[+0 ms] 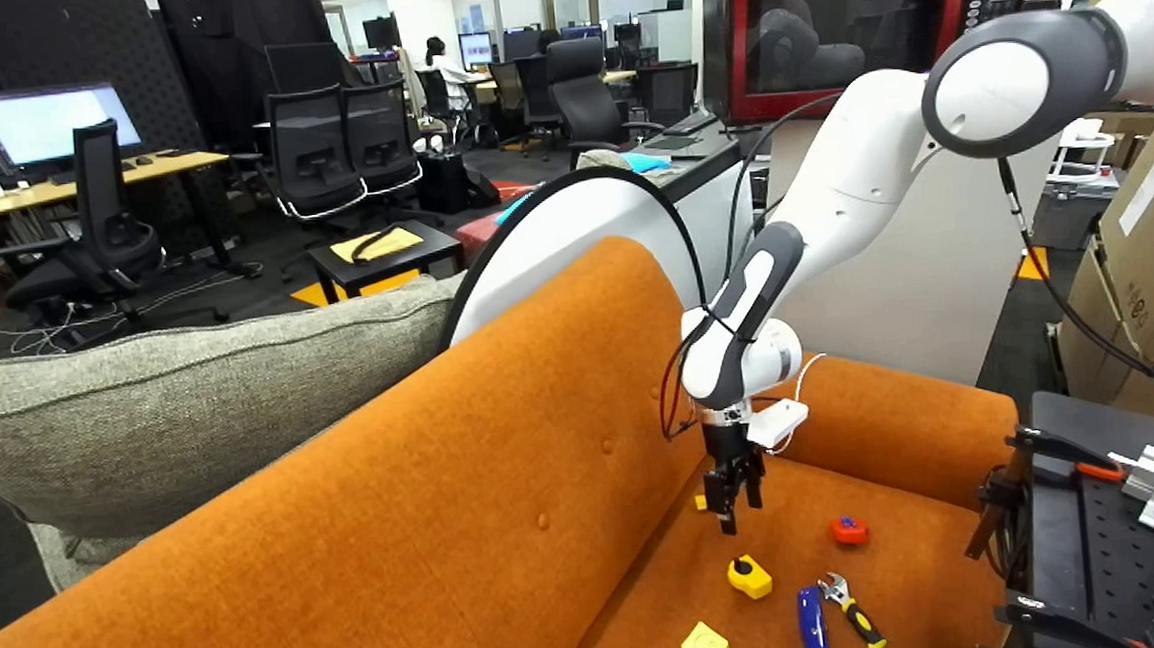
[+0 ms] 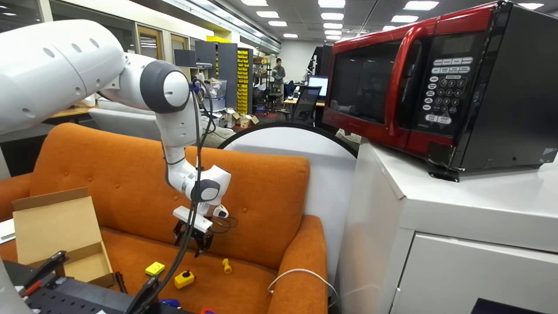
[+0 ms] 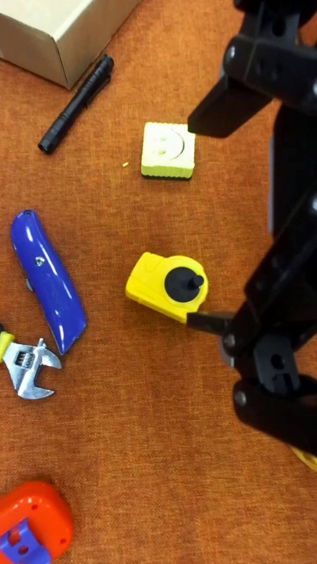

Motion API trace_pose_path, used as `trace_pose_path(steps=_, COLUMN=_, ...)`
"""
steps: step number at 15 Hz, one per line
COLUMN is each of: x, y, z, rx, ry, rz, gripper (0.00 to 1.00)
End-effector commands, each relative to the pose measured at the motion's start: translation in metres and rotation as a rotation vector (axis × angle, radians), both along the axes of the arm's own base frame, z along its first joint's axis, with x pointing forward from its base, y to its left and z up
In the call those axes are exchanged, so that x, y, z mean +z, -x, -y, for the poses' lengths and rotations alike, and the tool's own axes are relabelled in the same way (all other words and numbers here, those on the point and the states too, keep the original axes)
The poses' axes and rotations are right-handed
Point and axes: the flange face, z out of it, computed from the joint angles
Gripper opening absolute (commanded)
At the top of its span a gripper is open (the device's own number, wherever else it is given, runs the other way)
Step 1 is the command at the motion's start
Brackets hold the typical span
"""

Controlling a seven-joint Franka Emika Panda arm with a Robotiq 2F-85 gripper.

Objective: Put the yellow and black object in the box

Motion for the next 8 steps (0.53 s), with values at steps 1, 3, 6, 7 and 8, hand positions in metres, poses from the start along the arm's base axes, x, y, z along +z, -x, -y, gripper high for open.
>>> trace_pose_path(steps=1, x=-0.035, y=-0.001, z=-0.001, rx=-0.051, ry=0.049, rz=-0.014, gripper=1.0)
trace_pose_path(steps=3, x=-0.057, y=0.005, z=-0.004, rx=-0.054, ry=0.062, rz=-0.031, gripper=1.0)
trace_pose_path(steps=6, x=-0.067, y=0.014, z=-0.008, rx=-0.059, ry=0.045, rz=-0.051, gripper=1.0)
trace_pose_path(steps=7, x=-0.074, y=0.016, z=-0.01, rx=-0.058, ry=0.046, rz=-0.055, gripper=1.0)
trace_pose_path(steps=8, x=-0.075, y=0.017, z=-0.01, rx=-0.058, ry=0.046, rz=-0.057, gripper=1.0)
